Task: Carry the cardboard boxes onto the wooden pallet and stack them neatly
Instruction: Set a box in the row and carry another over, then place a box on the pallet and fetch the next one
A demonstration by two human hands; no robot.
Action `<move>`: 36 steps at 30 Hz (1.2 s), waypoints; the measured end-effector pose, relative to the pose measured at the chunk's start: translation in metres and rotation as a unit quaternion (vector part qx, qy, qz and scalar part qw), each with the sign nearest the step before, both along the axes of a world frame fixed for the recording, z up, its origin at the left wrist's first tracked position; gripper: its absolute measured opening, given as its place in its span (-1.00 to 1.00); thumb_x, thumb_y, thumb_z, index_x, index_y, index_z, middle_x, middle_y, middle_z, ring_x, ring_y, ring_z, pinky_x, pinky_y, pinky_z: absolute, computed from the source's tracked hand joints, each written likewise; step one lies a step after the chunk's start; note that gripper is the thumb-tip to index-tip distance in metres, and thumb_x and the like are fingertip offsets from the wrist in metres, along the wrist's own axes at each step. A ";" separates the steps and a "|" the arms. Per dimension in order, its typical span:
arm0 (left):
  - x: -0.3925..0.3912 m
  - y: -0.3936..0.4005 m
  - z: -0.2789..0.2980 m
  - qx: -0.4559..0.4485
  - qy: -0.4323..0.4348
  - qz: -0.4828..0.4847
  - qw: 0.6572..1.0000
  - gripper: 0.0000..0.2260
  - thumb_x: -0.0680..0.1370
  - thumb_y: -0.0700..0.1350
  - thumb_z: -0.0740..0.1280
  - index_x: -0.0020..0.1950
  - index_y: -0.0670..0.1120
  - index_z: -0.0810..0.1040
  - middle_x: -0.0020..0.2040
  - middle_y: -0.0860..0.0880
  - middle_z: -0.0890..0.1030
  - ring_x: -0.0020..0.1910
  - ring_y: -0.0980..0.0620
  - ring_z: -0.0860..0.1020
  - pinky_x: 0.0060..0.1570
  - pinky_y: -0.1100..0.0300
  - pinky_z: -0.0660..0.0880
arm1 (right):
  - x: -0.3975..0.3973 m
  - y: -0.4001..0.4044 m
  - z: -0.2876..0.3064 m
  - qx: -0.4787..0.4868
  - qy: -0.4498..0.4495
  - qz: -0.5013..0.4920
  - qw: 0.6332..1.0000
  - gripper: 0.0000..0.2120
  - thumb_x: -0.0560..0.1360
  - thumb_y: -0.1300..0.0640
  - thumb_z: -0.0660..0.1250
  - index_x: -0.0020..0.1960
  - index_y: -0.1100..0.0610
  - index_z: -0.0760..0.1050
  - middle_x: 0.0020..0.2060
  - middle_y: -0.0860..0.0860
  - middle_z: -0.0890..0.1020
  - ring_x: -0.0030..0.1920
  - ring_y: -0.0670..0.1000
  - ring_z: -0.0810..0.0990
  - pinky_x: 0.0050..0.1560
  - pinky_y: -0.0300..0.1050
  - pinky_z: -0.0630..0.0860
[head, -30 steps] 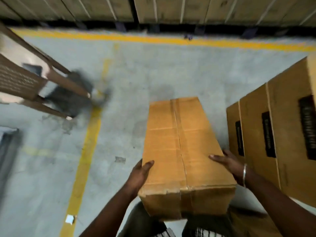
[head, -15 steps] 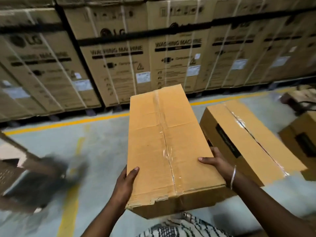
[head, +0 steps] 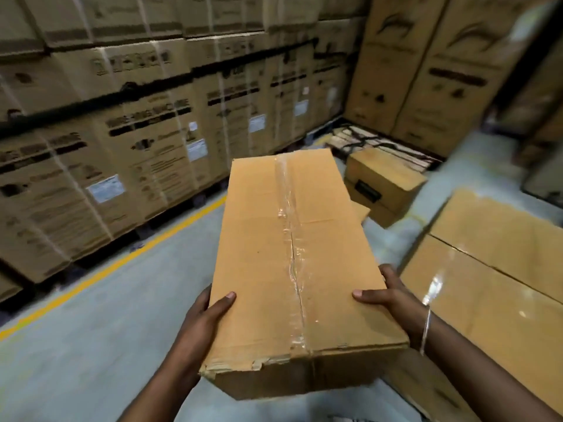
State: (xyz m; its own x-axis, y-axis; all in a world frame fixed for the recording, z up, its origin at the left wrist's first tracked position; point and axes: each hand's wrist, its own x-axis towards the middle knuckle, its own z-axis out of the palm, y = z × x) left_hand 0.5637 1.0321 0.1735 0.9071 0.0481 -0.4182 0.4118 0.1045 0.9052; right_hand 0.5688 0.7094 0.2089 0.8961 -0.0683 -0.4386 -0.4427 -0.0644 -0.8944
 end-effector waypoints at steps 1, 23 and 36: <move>0.000 -0.011 0.003 -0.008 0.002 -0.030 1.000 -0.71 0.54 -0.06 0.38 0.25 0.02 0.54 0.03 -0.02 0.71 -0.04 -0.10 0.69 -0.12 0.03 0.57 | -0.017 -0.012 0.003 0.003 0.000 -0.022 1.000 -0.11 -0.02 0.04 0.57 0.24 0.14 0.32 0.06 0.14 0.55 -0.07 0.13 0.63 -0.35 -0.12 0.55; -0.171 -0.463 -0.001 0.019 0.070 -0.431 0.899 -0.37 0.12 -0.02 0.61 0.18 -0.06 0.61 0.00 -0.11 0.72 -0.01 -0.17 0.68 0.08 -0.08 0.56 | -0.415 -0.377 -0.035 0.039 0.003 -0.393 0.919 0.07 -0.27 -0.05 0.71 0.13 0.18 0.32 0.08 0.28 0.58 -0.08 0.28 0.66 -0.23 0.07 0.60; -0.192 -0.655 -0.017 0.021 0.045 -0.479 0.876 -0.65 0.42 -0.11 0.49 0.19 -0.01 0.58 -0.03 -0.06 0.72 -0.07 -0.13 0.69 -0.11 0.04 0.58 | -0.467 -0.525 -0.045 0.044 -0.018 -0.485 0.873 -0.24 -0.03 0.07 0.60 0.08 0.12 0.35 0.04 0.25 0.60 -0.18 0.20 0.69 -0.30 -0.02 0.58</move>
